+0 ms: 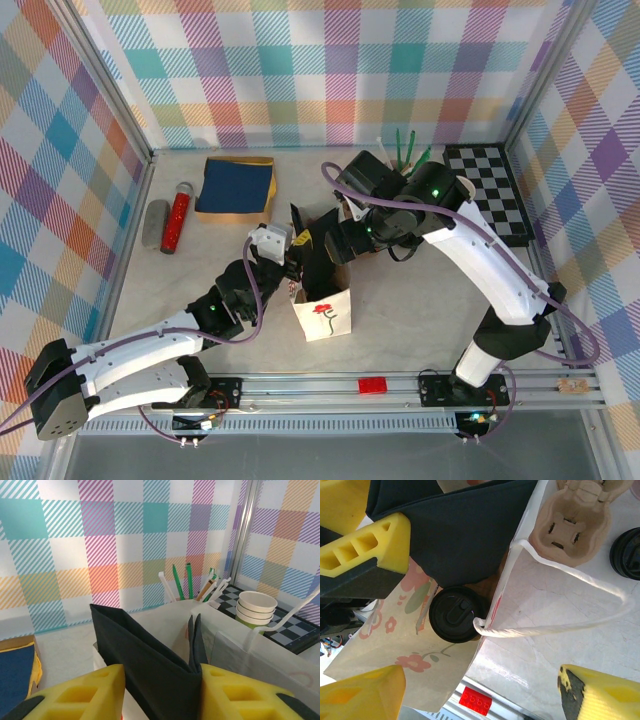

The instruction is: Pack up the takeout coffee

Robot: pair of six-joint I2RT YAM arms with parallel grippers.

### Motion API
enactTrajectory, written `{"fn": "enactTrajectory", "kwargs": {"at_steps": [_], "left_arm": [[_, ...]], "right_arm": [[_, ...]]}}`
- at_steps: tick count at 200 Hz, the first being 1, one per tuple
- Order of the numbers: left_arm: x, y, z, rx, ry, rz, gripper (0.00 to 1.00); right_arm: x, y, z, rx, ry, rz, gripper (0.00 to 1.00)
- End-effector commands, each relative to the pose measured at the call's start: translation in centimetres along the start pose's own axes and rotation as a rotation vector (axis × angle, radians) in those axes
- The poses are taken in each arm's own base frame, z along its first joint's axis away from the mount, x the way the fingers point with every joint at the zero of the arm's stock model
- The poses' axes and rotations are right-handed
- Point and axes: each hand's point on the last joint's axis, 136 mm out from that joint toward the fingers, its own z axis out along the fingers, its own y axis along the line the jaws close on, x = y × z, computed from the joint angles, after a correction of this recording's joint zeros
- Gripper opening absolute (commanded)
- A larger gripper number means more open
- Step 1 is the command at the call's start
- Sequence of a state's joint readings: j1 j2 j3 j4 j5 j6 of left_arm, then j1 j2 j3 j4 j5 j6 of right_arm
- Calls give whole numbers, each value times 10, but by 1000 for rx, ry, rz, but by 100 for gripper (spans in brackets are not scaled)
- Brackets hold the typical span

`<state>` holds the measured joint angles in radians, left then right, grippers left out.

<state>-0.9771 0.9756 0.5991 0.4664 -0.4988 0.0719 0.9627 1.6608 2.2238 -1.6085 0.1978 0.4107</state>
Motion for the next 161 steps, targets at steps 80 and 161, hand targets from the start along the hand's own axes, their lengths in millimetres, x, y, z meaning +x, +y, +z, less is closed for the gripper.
{"fn": "enactTrajectory", "kwargs": {"at_steps": [80, 161], "left_arm": [[-18, -3, -6, 18, -16, -10, 51], [-36, -3, -10, 23, -25, -25, 79]], "right_arm": [[1, 6, -7, -32, -4, -4, 80], [1, 6, -6, -31, -4, -7, 80]]}}
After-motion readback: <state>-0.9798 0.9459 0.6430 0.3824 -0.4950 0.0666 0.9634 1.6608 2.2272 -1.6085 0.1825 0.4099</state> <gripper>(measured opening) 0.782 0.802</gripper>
